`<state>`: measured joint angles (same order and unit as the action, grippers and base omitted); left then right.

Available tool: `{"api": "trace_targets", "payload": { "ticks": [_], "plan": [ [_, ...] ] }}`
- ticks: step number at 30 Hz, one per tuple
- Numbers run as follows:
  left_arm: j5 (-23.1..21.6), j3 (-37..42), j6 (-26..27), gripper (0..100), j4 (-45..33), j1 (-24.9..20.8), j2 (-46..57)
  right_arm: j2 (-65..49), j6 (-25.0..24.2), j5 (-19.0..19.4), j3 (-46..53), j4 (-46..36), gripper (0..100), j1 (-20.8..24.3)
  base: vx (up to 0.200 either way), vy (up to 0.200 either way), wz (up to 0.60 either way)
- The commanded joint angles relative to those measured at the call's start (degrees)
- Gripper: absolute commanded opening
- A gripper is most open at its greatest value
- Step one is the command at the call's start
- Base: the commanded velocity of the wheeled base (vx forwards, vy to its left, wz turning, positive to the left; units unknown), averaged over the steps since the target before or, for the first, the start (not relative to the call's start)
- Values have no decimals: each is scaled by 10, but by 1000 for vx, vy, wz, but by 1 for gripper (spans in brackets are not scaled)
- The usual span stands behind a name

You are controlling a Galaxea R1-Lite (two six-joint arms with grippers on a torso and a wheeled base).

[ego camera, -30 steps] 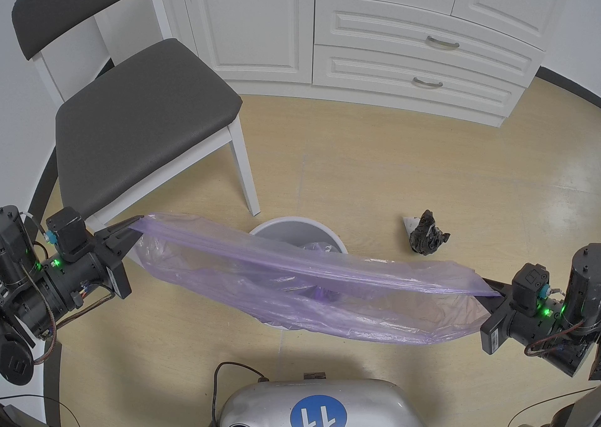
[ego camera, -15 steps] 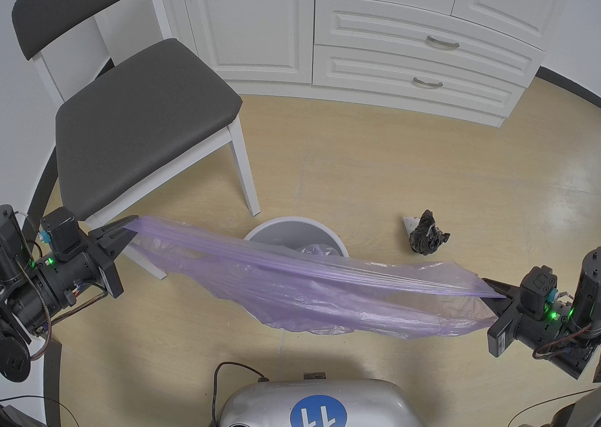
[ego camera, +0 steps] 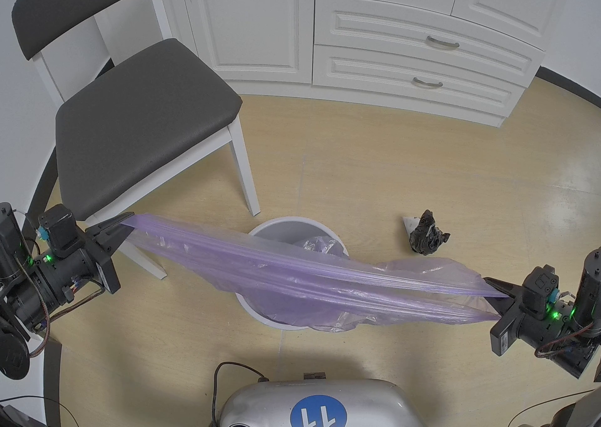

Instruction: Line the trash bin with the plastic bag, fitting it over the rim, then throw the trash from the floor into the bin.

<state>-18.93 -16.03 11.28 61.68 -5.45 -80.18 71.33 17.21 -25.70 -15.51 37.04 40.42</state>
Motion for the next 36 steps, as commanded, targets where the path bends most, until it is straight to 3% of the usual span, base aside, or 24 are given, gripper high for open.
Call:
{"api": "trace_targets", "payload": {
  "ticks": [1, 18, 27, 36],
  "plan": [
    [1, -1, 1, 0, 1, -13, -3, 2, 0, 0, -3, 1, 0, 6, 0, 0, 0],
    [4, 0, -3, 0, 19, -101, -7, 62, -2, -2, 16, 118, 0, 34, 0, 0, 0],
    [7, 12, -6, 0, 63, -164, -37, 96, -11, -6, 19, 175, 0, 69, 0, 0, 0],
    [19, 39, -6, 0, 86, -244, -31, 163, -38, -8, 28, 282, 0, 113, 0, 0, 0]
  ]
}}
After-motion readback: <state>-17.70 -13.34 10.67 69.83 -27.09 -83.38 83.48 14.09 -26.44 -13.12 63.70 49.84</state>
